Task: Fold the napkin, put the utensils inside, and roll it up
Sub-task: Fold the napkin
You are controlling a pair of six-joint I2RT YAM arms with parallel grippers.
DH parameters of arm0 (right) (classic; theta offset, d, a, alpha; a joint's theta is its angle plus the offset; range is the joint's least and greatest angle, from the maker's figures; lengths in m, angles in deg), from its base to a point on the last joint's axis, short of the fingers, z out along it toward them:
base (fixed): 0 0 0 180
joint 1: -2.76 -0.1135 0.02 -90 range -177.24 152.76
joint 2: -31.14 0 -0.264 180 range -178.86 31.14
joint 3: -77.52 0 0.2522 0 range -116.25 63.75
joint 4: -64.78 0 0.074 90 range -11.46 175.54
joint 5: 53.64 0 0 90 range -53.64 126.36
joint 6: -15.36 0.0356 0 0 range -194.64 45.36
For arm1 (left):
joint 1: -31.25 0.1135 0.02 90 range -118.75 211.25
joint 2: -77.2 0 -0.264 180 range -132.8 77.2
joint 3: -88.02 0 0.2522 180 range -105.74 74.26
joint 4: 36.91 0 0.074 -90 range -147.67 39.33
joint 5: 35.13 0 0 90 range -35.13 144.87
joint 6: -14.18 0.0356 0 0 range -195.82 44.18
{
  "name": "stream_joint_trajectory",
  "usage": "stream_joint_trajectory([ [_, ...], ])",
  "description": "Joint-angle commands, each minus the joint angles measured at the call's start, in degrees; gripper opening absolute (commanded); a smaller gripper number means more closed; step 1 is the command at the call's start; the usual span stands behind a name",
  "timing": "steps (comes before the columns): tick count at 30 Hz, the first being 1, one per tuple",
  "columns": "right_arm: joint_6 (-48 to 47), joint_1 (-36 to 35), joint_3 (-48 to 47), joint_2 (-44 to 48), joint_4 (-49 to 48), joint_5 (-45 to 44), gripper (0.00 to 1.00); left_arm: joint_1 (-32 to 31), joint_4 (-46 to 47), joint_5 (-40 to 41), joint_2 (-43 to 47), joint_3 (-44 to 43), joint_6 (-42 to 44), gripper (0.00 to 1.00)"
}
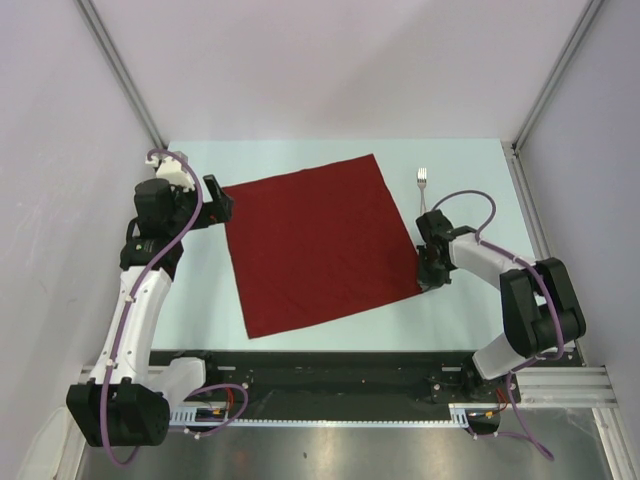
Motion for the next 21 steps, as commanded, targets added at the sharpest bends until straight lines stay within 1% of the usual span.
stream_joint_trajectory([
  [1, -1.9, 3.0, -3.5, 1.2, 3.6, -6.0, 0.0, -0.1, 1.4, -1.4, 0.1, -0.3, -0.3, 1.0],
  [7, -2.9, 5.7, -6.7, 4.3, 6.4, -8.7, 0.0, -0.1, 1.4, -1.9, -0.6, -0.4, -0.5, 1.0],
  [12, -2.6, 4.5, -13.1, 4.3, 8.7, -7.9, 0.0, 0.0, 1.4, -2.3, -0.6, -0.4, -0.5, 1.0],
  [16, -1.0, -0.8, -20.0, 1.7, 9.2, -8.2, 0.0, -0.1, 1.5, -3.0, -0.7, -0.4, -0.8, 1.0],
  [17, -0.7, -3.3, -21.3, 0.8, 8.9, -8.1, 0.0, 0.0, 1.5, -3.0, -0.7, -0.4, -0.8, 1.0],
  [18, -0.4, -4.5, -24.1, -0.2, 7.9, -8.1, 0.0, -0.1, 1.5, -3.0, -0.8, -0.4, -0.9, 1.0],
  [21, 0.1, -9.1, -28.9, -5.5, 3.7, -6.9, 0.0, -0.1, 1.5, -3.2, -0.7, -0.4, -0.9, 1.0],
])
